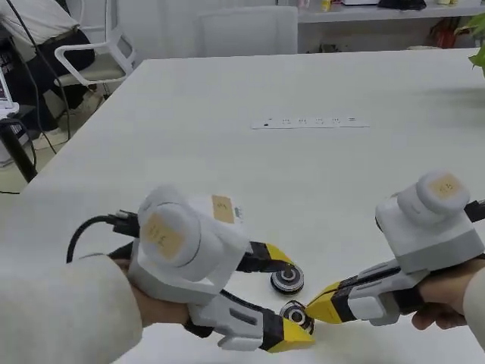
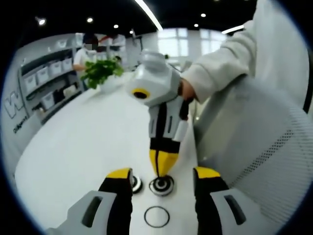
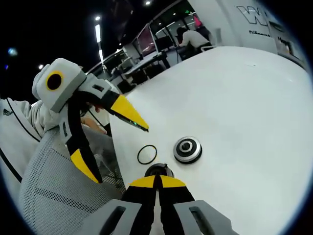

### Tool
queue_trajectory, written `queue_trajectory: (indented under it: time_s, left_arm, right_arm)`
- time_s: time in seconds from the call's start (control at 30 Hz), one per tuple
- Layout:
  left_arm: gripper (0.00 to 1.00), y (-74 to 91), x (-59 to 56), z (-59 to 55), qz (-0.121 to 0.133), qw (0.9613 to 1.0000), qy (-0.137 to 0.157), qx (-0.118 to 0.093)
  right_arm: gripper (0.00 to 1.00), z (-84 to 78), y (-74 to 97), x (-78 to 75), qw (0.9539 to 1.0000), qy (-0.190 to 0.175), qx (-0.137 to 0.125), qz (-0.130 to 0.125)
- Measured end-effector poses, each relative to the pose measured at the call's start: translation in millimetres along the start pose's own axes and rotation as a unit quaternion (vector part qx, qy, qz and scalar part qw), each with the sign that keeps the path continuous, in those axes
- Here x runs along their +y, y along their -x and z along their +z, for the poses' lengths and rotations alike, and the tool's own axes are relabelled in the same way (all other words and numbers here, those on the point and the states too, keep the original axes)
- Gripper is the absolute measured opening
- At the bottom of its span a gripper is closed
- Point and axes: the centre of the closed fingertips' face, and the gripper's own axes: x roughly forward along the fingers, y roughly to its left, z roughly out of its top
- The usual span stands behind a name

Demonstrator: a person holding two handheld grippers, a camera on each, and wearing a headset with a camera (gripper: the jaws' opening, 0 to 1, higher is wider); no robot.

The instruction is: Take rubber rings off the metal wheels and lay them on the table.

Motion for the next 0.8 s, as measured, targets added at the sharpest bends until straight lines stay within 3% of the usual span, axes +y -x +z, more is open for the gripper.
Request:
queue_trajectory:
  time_s: [0.13,0.27,0.43,0.57,0.8]
  left_arm:
    - [0.61,23.8,3.3,5.9,0.017,0.9998,0.001,-0.012]
    - [0.63,49.8,10.7,5.7,0.050,0.9986,0.002,-0.013]
    - [0.67,86.2,18.3,3.8,0.103,0.9942,0.019,-0.024]
    - [0.69,109.1,18.9,-3.5,0.136,0.9897,0.035,-0.026]
    - [0.73,129.7,10.5,-21.2,0.173,0.9828,0.062,-0.021]
  right_arm:
    - [0.00,2.1,0.3,2.3,1.0000,0.001,-0.004,0.006]
    - [0.00,8.9,2.6,5.2,0.9998,0.002,-0.017,0.009]
    - [0.00,11.3,3.5,5.1,0.9997,0.002,-0.022,0.011]
    - [0.00,15.0,5.1,6.1,0.9995,0.000,-0.030,0.013]
    - [0.00,19.7,6.8,7.7,0.9991,-0.003,-0.040,0.016]
